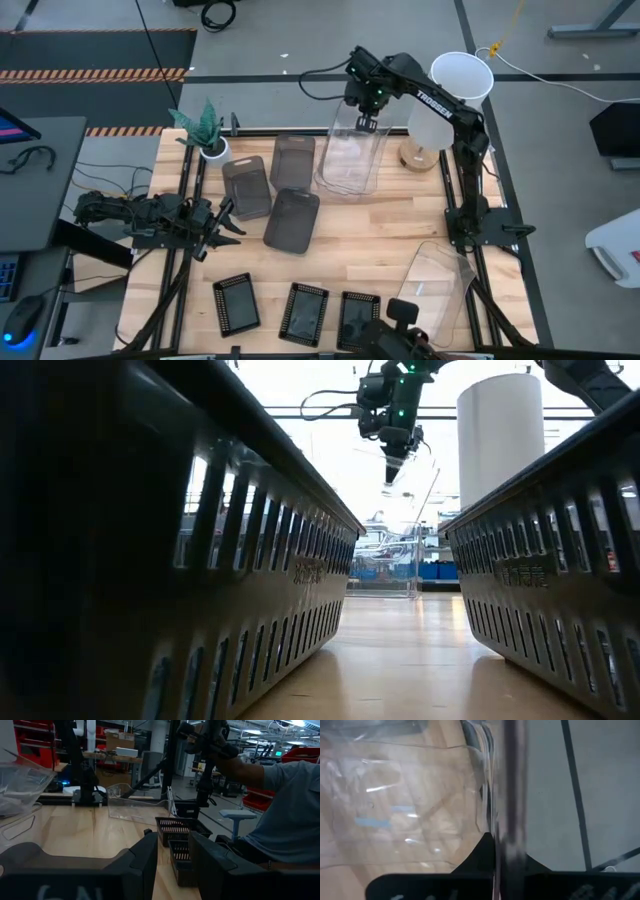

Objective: Stack baskets by color
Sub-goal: Stack the middle transparent bin on the top transparent bin

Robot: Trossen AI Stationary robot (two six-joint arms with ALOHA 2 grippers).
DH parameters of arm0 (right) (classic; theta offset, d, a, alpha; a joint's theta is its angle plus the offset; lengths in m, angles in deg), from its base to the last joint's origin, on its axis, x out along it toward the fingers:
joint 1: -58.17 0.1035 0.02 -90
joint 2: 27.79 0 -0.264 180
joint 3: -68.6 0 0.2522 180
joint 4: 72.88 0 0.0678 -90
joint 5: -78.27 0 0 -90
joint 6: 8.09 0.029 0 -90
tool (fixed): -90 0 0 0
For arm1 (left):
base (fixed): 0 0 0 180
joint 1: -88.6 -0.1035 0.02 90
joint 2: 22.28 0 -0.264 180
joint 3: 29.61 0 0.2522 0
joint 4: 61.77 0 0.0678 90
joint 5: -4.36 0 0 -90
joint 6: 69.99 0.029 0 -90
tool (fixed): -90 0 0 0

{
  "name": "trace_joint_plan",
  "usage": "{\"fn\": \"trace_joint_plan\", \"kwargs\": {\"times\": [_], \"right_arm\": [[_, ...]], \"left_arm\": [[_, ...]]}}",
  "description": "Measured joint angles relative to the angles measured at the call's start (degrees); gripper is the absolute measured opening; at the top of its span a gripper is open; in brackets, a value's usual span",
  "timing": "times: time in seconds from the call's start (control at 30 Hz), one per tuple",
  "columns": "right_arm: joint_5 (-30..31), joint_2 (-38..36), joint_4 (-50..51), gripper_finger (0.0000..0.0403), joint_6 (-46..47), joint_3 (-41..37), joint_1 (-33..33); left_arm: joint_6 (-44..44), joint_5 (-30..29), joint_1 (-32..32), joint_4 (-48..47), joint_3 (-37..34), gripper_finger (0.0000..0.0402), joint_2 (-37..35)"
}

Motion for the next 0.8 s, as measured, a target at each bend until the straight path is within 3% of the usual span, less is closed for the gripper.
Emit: {"fn": "trace_joint_plan", "kwargs": {"times": [0.8], "right_arm": [[-1.28, 5.17, 3.41, 0.0011, 0.31, -3.4, 1.64]], "left_arm": [[0.0, 0.0, 0.0, -0.08, 0.01, 0.0117, 0.0]]}}
